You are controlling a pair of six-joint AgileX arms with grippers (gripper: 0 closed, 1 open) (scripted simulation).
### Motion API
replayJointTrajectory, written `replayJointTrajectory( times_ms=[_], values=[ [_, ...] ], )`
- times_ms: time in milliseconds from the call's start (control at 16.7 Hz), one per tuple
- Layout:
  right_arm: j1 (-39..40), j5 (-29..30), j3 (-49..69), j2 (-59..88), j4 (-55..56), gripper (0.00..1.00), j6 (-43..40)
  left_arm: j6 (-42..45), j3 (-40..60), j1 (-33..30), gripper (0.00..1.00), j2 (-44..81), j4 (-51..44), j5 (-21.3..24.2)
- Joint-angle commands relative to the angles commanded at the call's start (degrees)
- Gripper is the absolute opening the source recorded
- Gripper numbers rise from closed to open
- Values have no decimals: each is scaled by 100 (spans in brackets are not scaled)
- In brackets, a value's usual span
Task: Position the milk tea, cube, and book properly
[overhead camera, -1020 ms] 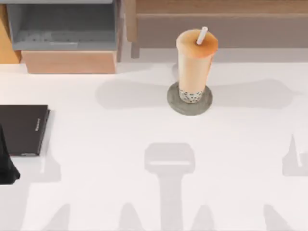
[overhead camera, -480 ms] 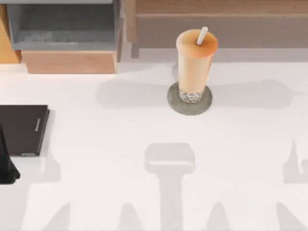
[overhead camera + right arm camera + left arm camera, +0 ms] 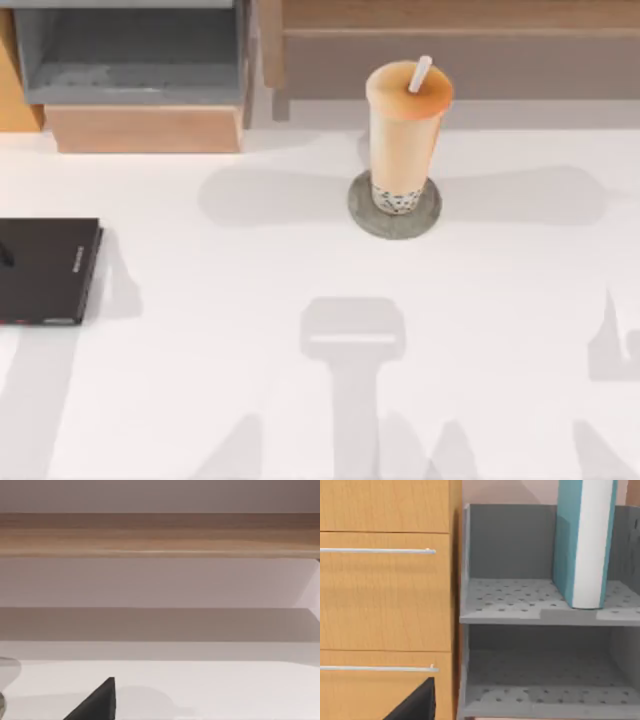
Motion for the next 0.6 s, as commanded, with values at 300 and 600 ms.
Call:
replayJointTrajectory(
  times_ms=[300,600],
  values=[
    [0,0,0,0,0,100,0,-14,1830,-359,100,2953,925,-302],
    [0,0,0,0,0,100,0,-21,3628,-695,100,6018,1809,-591]
  ],
)
